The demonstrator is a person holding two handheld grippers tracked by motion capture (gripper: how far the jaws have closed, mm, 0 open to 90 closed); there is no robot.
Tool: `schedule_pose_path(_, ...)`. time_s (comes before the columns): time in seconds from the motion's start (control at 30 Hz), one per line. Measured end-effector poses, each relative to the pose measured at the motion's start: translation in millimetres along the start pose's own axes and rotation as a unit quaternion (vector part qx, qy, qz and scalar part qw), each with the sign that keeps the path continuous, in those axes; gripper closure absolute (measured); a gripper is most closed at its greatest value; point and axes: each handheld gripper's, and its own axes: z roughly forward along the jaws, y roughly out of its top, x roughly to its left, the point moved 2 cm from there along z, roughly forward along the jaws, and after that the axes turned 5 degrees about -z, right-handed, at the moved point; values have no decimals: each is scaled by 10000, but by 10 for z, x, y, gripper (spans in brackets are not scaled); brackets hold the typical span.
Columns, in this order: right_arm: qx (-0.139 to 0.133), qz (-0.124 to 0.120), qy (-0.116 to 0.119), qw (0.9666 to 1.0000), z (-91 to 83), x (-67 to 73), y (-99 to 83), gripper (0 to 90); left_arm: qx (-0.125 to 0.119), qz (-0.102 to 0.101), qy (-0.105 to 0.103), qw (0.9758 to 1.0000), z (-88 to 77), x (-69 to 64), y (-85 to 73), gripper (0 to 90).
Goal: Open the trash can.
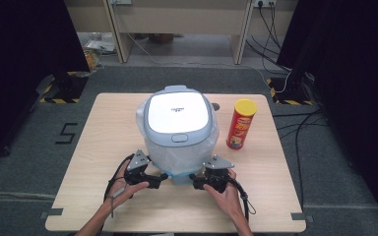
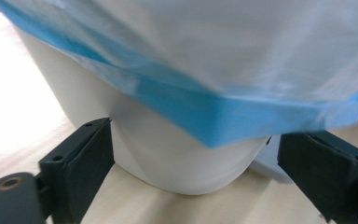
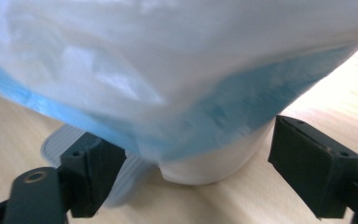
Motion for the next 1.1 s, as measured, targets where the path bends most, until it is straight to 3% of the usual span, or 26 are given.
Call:
schedule_pose_path(0.03,-21,-15,0,10000,32,2,28,205,-113,-112,71,9998,-8,78,17,140)
schedule_pose_path(0.1,-83,-36,1,10000,80,3,73,244,-176,-184,101,9996,-11,109,24,163)
schedule_pose_path(0.2,-113,115,-74,9998,144,5,108,274,-250,-317,114,9991,-16,203,57,176)
schedule_pose_path(0.43,-32,120,-255,9996,255,-49,199,249,-293,-343,225,9987,50,258,110,181)
schedule_pose_path(0.67,-9,155,-278,9995,329,-112,234,259,-382,-416,294,9980,74,281,133,207)
schedule_pose_path(0.77,-6,164,-259,9995,326,-117,233,266,-380,-420,289,9980,46,246,128,213)
schedule_pose_path(0.87,-70,241,-144,9996,261,-134,221,281,-228,-368,292,9986,12,132,87,212)
schedule_pose_path(0.97,-91,303,-264,9992,165,-171,204,272,4,-271,278,9992,14,16,9,210)
schedule_pose_path(1.1,-37,347,-379,9987,59,-232,138,260,94,-235,155,9996,4,-73,-32,214)
